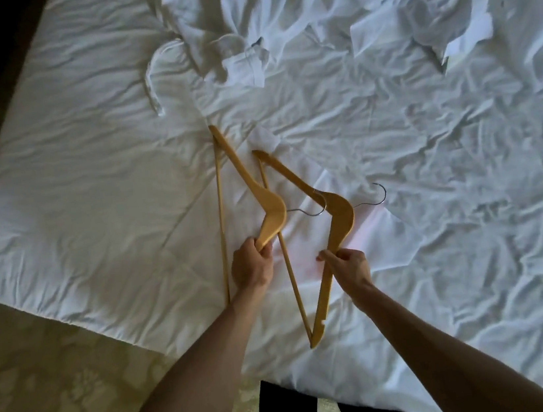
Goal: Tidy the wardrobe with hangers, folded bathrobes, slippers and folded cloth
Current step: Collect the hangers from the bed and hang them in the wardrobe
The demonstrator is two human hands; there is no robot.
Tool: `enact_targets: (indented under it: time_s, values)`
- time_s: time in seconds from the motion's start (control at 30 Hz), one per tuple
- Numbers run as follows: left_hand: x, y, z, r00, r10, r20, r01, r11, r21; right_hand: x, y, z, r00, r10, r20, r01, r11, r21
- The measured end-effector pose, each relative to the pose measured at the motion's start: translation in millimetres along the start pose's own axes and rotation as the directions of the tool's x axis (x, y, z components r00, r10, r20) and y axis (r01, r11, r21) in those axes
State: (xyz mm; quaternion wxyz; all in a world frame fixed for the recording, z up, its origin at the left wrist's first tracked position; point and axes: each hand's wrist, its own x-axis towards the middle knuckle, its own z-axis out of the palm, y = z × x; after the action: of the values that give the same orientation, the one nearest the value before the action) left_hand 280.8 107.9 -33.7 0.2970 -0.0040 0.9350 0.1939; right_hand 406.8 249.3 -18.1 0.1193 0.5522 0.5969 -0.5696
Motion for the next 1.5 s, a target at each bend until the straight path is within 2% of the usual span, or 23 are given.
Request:
enact_targets:
  time_s: [0.13,0.3,0.43,0.5,0.6,0.73,0.93,1.03,1.17,1.4,1.5]
  values:
    - [-30,-4,-28,0.996,-0.067,0.064,0.068,0.997,-0.021,-40,-34,-22,0.998,-0.069,0.003,0.069,0.997,0.038]
    - [-76,13,-94,0.990,0.017,0.138,0.025,0.955,-0.297,-115,-95,-60,0.979,-0.198,0.042,0.197,0.980,0.017]
    - [-115,45,-157,0.986,0.039,0.160,0.059,0.825,-0.561,-172,-142,-88,0.952,-0.297,0.080,0.298,0.955,-0.006]
    - [-134,63,-188,0.979,0.025,0.205,0.128,0.704,-0.699,-197,-161,-97,0.920,-0.375,0.115,0.380,0.925,-0.022]
    - [-160,85,-231,0.970,0.059,0.235,0.155,0.591,-0.791,-229,-188,-104,0.852,-0.496,0.166,0.507,0.862,-0.024]
    - [-199,97,-263,0.980,0.151,0.131,0.037,0.504,-0.863,-265,-216,-113,0.745,-0.630,0.220,0.651,0.758,-0.032]
    - [-274,100,-301,0.969,0.195,-0.154,-0.233,0.501,-0.834,-309,-237,-124,0.564,-0.728,0.390,0.792,0.610,-0.006]
    - [-311,91,-322,0.943,0.149,-0.297,-0.330,0.513,-0.792,-332,-244,-115,0.450,-0.760,0.469,0.858,0.514,0.010]
    - [-351,62,-347,0.891,0.078,-0.447,-0.427,0.475,-0.769,-372,-250,-90,0.296,-0.771,0.564,0.917,0.394,0.056]
    - [-416,-13,-388,0.772,-0.078,-0.631,-0.511,0.514,-0.689,-450,-249,-20,0.066,-0.687,0.724,0.928,0.309,0.208]
    - [-439,-56,-403,0.718,-0.158,-0.678,-0.528,0.513,-0.677,-481,-243,24,0.013,-0.629,0.777,0.931,0.291,0.220]
